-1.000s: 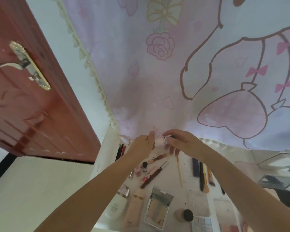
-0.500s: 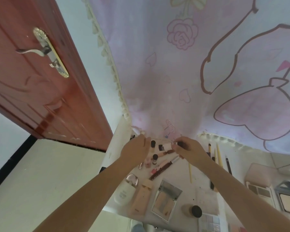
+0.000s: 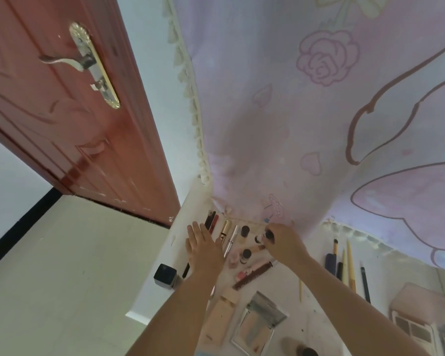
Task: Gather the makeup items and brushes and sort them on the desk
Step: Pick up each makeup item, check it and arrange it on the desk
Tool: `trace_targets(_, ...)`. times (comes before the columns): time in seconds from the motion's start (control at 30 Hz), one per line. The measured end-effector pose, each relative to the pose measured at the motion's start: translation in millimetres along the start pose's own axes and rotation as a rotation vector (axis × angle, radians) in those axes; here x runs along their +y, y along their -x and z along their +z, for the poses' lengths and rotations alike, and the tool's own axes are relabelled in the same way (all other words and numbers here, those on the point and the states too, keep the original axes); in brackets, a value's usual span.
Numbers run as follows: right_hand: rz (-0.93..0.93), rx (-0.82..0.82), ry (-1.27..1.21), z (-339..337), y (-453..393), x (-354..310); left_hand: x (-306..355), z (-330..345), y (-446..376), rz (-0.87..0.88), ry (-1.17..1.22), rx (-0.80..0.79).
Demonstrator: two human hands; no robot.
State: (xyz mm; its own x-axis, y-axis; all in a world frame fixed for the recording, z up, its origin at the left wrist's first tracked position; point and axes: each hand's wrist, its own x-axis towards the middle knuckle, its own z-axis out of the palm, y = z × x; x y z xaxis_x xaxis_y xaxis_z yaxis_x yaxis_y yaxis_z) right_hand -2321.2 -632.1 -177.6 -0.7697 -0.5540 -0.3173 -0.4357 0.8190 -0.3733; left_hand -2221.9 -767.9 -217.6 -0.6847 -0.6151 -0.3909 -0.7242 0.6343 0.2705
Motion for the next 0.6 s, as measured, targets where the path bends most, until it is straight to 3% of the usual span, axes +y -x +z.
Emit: trace_targets(0.6, -0.046, -0.142, 0.178, 19, -31, -8, -12, 25, -28, -0.063, 0.009, -0.100)
